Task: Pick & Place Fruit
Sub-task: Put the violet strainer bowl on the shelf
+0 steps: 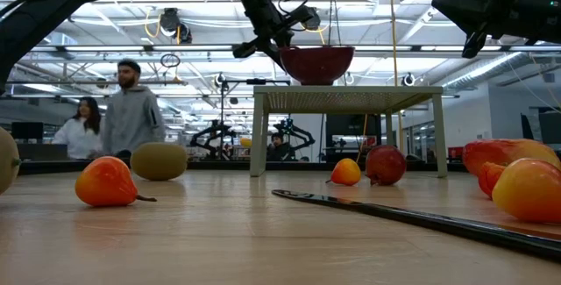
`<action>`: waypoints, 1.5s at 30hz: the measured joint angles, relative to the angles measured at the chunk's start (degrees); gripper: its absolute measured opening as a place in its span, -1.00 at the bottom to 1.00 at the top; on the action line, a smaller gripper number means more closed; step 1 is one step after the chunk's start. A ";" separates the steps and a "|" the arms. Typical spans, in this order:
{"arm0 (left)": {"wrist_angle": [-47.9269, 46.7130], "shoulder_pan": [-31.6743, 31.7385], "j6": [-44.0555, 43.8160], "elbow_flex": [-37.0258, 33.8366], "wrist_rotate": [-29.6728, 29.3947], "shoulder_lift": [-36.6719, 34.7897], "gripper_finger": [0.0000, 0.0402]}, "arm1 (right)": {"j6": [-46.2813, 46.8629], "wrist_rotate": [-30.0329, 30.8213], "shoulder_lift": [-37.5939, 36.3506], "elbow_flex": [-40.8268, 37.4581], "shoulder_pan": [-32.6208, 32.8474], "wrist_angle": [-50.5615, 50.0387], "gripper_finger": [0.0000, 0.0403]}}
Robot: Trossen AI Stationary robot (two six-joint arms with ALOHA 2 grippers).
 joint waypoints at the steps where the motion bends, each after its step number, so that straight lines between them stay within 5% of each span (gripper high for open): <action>1: -0.03 0.00 0.12 0.00 0.00 0.00 -0.87 | 0.01 0.00 -0.01 -0.01 0.00 0.00 -1.00; 45: -0.34 -0.09 2.97 0.00 1.05 0.00 -0.79 | 0.02 -0.02 0.00 -0.01 0.01 0.00 -1.00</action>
